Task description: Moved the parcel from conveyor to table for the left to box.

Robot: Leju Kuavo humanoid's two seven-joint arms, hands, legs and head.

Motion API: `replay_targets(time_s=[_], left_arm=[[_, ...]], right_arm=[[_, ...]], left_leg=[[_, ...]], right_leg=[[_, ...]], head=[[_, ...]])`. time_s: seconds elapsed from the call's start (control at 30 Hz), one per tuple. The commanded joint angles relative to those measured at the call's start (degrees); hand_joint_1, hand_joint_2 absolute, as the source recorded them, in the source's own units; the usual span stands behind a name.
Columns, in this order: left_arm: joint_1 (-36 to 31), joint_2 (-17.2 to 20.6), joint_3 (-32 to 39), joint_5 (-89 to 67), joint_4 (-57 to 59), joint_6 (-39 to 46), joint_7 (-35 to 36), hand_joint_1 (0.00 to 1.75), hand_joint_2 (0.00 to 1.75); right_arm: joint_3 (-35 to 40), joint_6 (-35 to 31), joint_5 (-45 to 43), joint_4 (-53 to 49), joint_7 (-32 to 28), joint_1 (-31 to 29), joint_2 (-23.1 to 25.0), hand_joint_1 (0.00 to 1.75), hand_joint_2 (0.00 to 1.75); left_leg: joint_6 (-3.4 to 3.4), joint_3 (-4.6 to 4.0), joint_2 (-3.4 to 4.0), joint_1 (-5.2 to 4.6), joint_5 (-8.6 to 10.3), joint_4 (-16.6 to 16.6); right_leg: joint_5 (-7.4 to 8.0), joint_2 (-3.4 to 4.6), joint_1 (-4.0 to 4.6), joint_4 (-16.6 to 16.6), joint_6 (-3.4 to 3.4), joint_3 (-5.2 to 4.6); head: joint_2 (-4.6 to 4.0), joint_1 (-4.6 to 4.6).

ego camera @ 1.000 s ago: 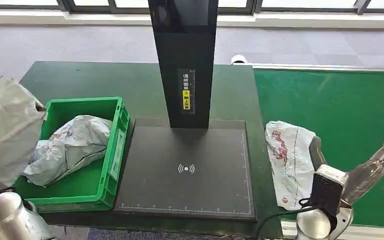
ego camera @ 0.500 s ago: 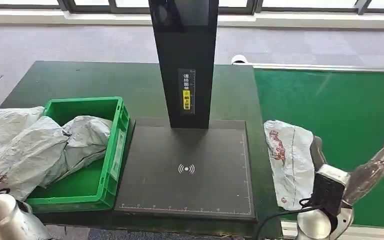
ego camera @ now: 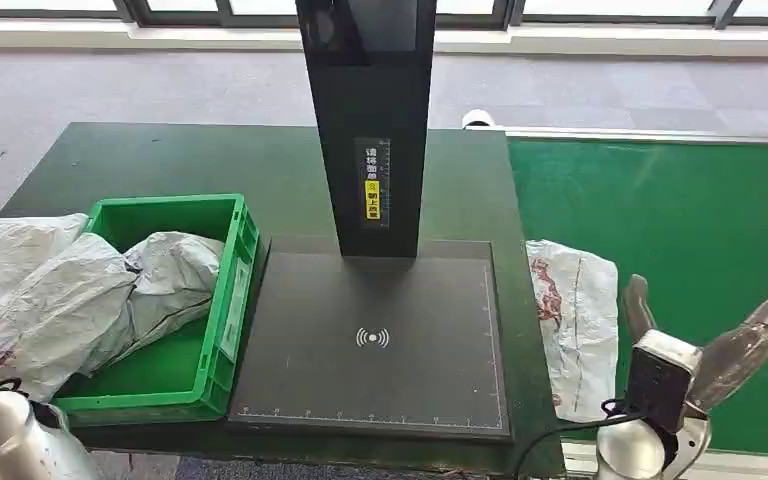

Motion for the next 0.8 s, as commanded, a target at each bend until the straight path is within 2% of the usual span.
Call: replay_targets(time_s=[0.03, 0.1, 0.2, 0.47, 0.63, 0.8], left_arm=[[11.3, 4.0, -28.2, 32.3, 0.4, -30.3, 3.1, 0.00, 1.75], [13.0, 3.5, -28.6, 37.6, -1.0, -41.4, 4.7, 0.00, 1.75], [13.6, 2.9, -28.4, 37.9, -1.5, -42.7, 4.8, 0.00, 1.75], [13.5, 3.0, -28.2, 37.9, -1.4, -42.8, 4.8, 0.00, 1.75], [14.1, 2.7, -30.1, 39.7, -1.6, -54.6, 6.7, 0.00, 1.75], [14.8, 3.2, -34.1, 36.1, -1.6, -58.9, 6.6, 0.00, 1.75]], right_arm=[[-6.4, 0.0, 0.7, 7.4, 3.1, -3.8, 2.7, 0.00, 1.75], [-6.7, 0.0, 1.6, 10.4, 6.0, -4.5, 0.9, 0.00, 1.75], [-6.9, 0.0, 1.6, 11.7, 6.2, -5.2, 0.4, 0.00, 1.75], [-6.9, 0.0, 1.8, 11.6, 6.1, -5.2, 0.6, 0.00, 1.75], [-5.1, 0.0, 5.6, 16.3, 11.7, -6.4, -1.6, 0.00, 1.75], [-2.6, 0.0, 7.1, 20.8, 14.2, -8.3, -3.2, 0.00, 1.75]], left_leg=[[0.05, 0.03, -0.20, -0.01, 0.04, -0.1], [0.14, 0.05, -0.15, -0.02, 0.07, -0.2], [0.15, 0.15, 0.09, -0.02, 0.04, -0.2], [0.10, 0.00, -0.10, -0.11, 0.06, -0.1], [0.11, -0.03, -0.07, -0.07, 0.05, -0.1], [0.15, 0.01, 0.02, -0.07, 0.09, -0.1]], right_leg=[[0.00, -0.14, 0.00, -0.1, 0.03, 0.12], [0.09, -0.12, -0.02, -0.2, 0.05, 0.26], [0.13, 0.14, -0.07, -0.2, 0.06, 0.26], [0.07, -0.07, -0.10, -0.1, 0.05, 0.11], [0.08, -0.06, -0.07, -0.1, 0.06, 0.10], [0.17, 0.05, -0.05, -0.2, 0.09, 0.12]], head=[[0.00, 0.00], [0.00, 0.04], [0.00, 0.04], [0.00, 0.02], [0.00, 0.02], [0.00, 0.02]])
